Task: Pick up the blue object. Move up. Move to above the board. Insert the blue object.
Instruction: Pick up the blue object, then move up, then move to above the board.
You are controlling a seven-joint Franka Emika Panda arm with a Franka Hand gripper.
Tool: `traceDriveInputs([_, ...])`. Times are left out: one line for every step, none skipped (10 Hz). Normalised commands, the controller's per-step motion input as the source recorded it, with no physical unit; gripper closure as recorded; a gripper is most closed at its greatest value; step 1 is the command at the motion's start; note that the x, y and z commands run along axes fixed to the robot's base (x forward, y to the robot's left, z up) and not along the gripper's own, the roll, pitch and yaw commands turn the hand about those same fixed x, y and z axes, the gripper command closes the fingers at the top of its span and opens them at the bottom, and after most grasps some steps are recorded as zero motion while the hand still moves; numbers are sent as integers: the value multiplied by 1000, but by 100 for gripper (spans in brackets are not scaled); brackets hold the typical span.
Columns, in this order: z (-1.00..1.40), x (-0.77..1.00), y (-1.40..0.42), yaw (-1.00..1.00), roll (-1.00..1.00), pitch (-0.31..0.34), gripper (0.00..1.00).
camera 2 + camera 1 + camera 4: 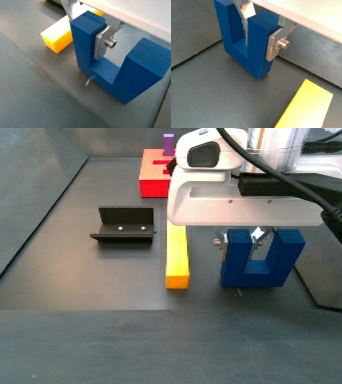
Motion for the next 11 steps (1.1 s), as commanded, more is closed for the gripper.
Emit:
traceDriveInputs([0,0,0,0,0,0,100])
traceDriveInputs([833,0,0,0,0,0,100])
traceDriveInputs([767,-29,-18,-9,-3,31,100])
traceDriveInputs([526,-43,-18,-12,34,50,100])
traceDriveInputs([326,-26,-5,-6,69,40,100])
traceDriveInputs([1400,0,0,0,0,0,100])
traceDriveInputs([1400,-9,2,2,-21,7,100])
traceDriveInputs([1400,-53,-9,3,0,33,100])
traceDriveInputs([1400,-21,-5,6,13,21,100])
traceDriveInputs([1400,27,8,2,-11,54,100])
traceDriveInputs([794,19,9,-6,-7,91,100])
